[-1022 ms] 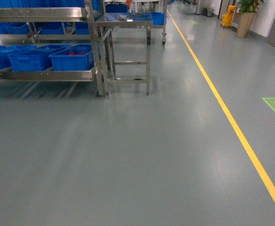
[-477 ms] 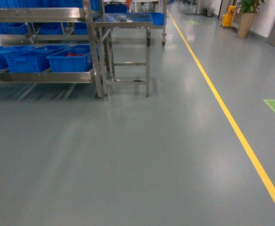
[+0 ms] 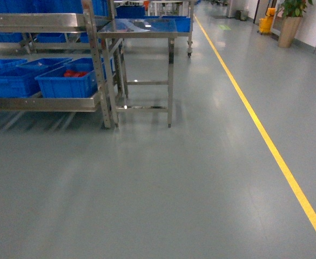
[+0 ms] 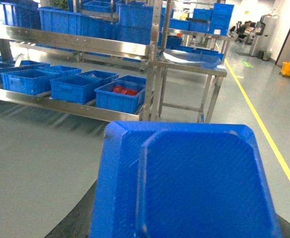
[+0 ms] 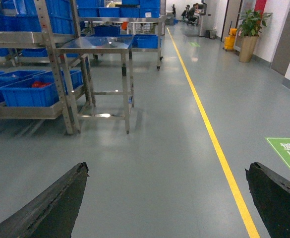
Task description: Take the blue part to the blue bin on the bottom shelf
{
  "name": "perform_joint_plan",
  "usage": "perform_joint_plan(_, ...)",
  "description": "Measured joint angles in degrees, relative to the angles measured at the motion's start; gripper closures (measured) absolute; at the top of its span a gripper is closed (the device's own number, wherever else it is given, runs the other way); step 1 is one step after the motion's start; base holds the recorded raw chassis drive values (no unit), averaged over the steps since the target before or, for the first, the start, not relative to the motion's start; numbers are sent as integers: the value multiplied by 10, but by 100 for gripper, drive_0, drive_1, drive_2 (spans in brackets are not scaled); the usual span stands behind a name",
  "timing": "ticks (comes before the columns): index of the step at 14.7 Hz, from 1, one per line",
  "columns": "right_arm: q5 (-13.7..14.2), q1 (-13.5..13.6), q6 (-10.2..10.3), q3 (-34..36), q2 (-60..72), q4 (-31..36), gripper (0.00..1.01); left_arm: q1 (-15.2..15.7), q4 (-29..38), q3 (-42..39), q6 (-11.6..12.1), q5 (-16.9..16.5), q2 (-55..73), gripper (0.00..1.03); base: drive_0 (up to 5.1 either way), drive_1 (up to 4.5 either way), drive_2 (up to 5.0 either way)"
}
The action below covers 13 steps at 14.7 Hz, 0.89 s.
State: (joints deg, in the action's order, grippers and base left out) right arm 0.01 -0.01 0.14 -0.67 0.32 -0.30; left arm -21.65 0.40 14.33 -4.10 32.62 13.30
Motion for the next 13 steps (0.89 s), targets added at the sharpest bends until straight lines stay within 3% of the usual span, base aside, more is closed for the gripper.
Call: perform_joint_plan(13, 0, 0, 0, 0, 0, 0, 3, 0, 1, 0, 0, 0, 0, 60, -12, 396, -419)
